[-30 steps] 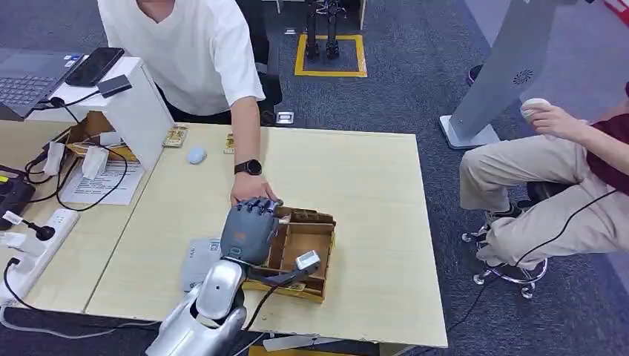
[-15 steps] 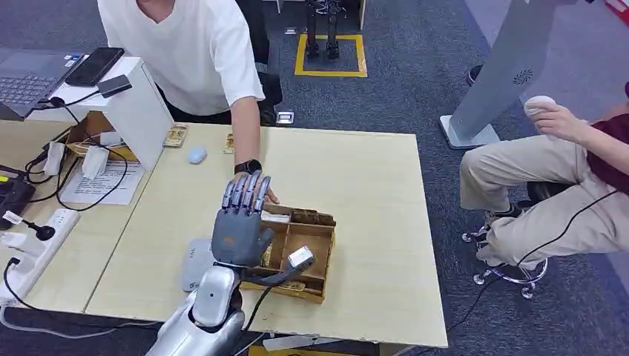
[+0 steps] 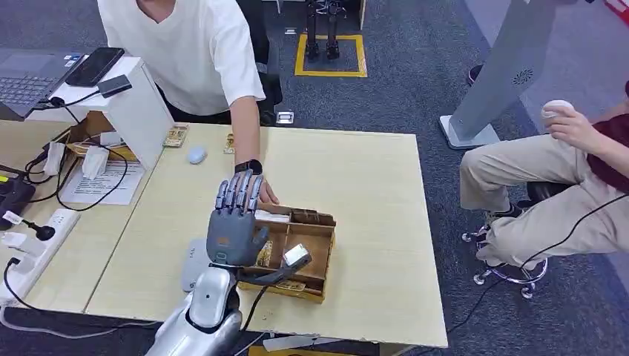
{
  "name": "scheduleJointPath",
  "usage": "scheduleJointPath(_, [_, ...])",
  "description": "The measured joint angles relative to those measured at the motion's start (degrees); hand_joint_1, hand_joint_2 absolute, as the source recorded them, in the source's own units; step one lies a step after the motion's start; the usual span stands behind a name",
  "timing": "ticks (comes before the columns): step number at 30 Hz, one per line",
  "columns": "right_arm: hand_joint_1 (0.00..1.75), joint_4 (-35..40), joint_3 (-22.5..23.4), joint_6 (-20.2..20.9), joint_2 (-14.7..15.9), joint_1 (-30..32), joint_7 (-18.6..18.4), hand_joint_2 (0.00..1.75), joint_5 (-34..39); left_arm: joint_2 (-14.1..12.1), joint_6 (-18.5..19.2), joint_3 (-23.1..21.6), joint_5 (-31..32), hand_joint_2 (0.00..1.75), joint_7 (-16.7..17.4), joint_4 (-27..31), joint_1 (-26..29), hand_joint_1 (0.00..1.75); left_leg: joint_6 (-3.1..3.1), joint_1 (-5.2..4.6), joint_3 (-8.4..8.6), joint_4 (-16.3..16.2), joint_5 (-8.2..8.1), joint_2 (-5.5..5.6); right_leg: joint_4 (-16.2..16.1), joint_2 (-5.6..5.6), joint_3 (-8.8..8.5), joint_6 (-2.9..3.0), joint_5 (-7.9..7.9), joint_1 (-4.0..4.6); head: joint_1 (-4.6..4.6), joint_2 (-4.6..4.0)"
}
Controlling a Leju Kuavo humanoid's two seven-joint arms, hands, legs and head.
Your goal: Pass the card to the sensor for recognition and then transmit it.
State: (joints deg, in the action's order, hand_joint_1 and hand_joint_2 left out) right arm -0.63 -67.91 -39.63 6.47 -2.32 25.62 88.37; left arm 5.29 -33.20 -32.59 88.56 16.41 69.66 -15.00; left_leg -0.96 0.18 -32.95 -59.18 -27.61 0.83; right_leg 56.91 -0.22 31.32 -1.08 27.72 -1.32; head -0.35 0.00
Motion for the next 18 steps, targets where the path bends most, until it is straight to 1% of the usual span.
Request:
scheduleJointPath(3, [0.00, 0.0, 0.0, 0.0, 0.0, 0.0, 0.2, 1.75, 0.0, 0.0, -0.1, 0.2, -0.1, 1.75, -1.3, 0.0, 0.0, 0.00, 0.00, 0.00, 0.00, 0.0, 0.00, 0.00, 0.0, 0.00, 0.00, 0.00, 0.00, 0.00, 0.00, 0.02])
scheduleJointPath(7, [0.00, 0.0, 0.0, 0.0, 0.0, 0.0, 0.3, 1.75, 0.0, -0.4, -2.2, 0.2, -0.6, 1.75, -5.7, 0.5, 0.8, 0.00, 0.00, 0.00, 0.00, 0.0, 0.00, 0.00, 0.0, 0.01, 0.00, 0.00, 0.00, 0.00, 0.00, 0.00])
scheduleJointPath(11, [0.00, 0.0, 0.0, 0.0, 0.0, 0.0, 1.0, 1.75, -0.2, -1.3, -4.2, 0.2, -1.7, 1.75, -8.1, 1.7, 2.1, 0.00, 0.00, 0.00, -0.01, 0.0, 0.00, -0.01, 0.0, 0.02, 0.01, 0.00, 0.00, 0.00, 0.00, 0.02])
scheduleJointPath(14, [0.00, 0.0, 0.4, 0.0, 0.0, 0.3, 1.4, 1.75, -0.3, -2.4, -5.9, 0.2, -2.5, 1.75, -9.9, 4.1, 3.9, 0.00, 0.00, 0.00, -0.01, 0.0, 0.00, -0.01, 0.0, 0.01, 0.01, 0.00, 0.01, 0.00, 0.00, 0.00])
scheduleJointPath(18, [0.00, -0.1, 0.7, 0.0, 0.0, 0.7, 2.0, 1.75, -0.4, -4.4, -6.3, 0.4, -4.2, 1.75, -12.6, 9.1, 6.7, 0.00, 0.00, 0.01, -0.03, 0.0, -0.01, -0.01, 0.0, 0.01, 0.02, 0.01, 0.01, 0.00, 0.00, 0.00])
